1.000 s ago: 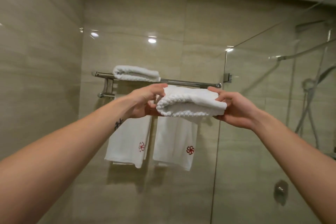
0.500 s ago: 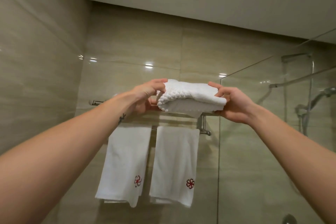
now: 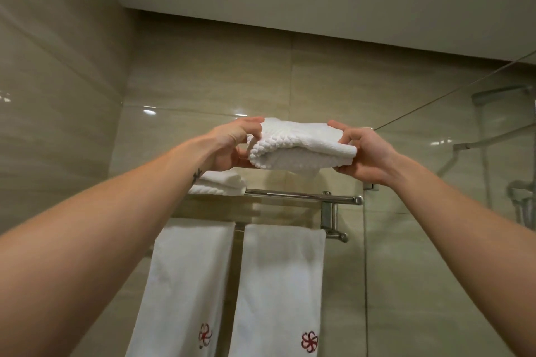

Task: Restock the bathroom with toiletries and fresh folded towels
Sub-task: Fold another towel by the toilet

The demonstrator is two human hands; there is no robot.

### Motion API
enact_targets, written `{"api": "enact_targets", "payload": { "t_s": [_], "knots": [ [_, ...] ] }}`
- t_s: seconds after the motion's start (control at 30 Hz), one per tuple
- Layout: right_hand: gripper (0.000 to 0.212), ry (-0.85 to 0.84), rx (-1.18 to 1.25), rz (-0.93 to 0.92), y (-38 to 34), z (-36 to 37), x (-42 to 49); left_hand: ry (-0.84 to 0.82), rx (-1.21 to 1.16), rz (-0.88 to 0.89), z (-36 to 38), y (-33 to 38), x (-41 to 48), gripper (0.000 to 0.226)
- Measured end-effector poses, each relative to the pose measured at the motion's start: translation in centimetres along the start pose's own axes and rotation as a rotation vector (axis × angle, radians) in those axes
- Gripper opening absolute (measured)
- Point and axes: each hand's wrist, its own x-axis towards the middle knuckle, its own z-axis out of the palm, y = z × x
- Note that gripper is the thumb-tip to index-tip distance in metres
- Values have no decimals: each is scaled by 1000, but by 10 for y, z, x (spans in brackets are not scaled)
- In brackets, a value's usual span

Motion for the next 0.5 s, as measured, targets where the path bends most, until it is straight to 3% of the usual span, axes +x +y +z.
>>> {"api": "enact_targets", "payload": {
  "t_s": [0.5],
  "knots": [
    [63, -55, -37, 48, 76, -71, 150, 10, 206, -39, 24, -65, 126, 54]
  ]
}}
